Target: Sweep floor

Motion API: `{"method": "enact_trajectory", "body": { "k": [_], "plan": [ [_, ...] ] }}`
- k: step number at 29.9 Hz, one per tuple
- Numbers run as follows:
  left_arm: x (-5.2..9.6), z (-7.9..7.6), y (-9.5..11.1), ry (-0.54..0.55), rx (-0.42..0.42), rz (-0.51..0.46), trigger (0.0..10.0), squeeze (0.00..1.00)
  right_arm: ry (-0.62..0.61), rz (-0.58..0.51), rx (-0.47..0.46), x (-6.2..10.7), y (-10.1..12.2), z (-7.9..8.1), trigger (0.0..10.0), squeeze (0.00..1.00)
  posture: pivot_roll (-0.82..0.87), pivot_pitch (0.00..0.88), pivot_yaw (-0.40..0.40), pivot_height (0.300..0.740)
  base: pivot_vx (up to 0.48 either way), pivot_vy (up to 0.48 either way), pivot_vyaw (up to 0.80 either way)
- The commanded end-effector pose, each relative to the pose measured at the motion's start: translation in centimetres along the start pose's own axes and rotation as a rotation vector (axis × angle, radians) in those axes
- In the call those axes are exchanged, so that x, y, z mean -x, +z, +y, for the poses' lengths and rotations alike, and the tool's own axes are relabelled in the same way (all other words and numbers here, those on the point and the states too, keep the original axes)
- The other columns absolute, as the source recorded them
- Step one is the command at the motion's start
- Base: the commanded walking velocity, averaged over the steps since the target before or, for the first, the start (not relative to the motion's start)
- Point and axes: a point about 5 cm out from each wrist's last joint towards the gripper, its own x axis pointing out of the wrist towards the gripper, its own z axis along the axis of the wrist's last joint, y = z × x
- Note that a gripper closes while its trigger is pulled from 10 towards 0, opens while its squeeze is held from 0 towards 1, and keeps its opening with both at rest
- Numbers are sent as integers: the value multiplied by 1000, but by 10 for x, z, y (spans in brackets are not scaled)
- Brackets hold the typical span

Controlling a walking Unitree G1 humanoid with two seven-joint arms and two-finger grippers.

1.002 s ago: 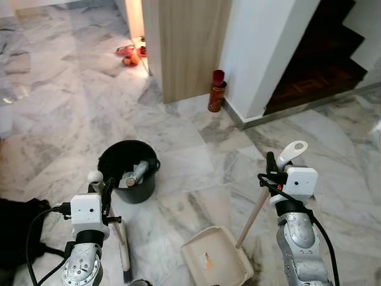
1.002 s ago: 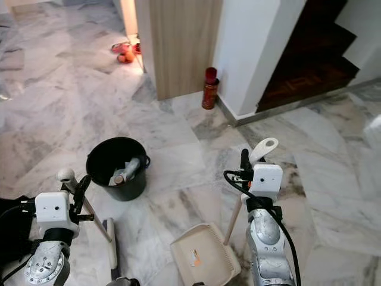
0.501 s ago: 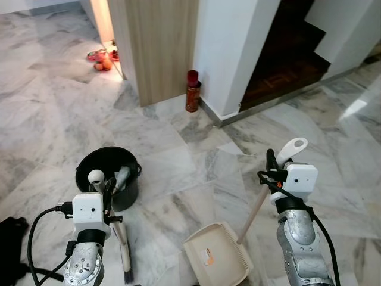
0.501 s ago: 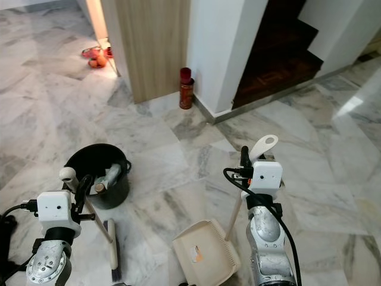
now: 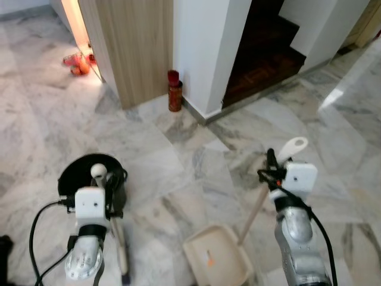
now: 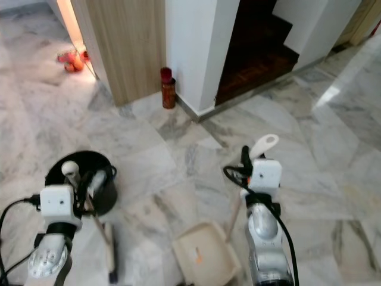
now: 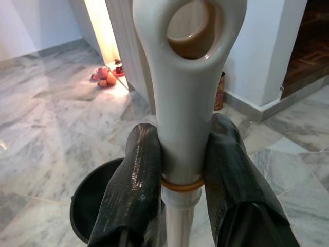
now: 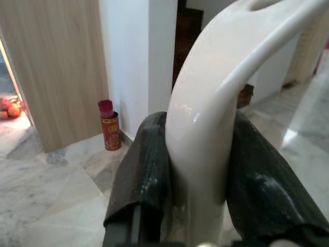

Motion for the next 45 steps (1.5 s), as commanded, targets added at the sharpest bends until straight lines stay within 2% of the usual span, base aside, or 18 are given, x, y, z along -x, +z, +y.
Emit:
{"method": "enact_trajectory", "body": {
  "k": [1,12,29,45],
  "plan": [
    [-2,6,3,-7,-23,-8,10000,0,-8,-9,-21,1,-1,4,10000,0,54,120,15,740,0,0,0],
    [-13,5,7,-51,-34,-22,10000,0,-20,-1,-41,6,-5,13,10000,0,52,100,44,740,0,0,-291],
    [-9,3,4,-28,-32,-17,10000,0,14,-18,-37,3,-3,15,10000,0,58,108,6,740,0,0,-62],
    [-8,2,4,-24,-26,-15,10000,0,2,-23,-33,2,-2,10,10000,0,58,117,-3,740,0,0,0]
  ]
}}
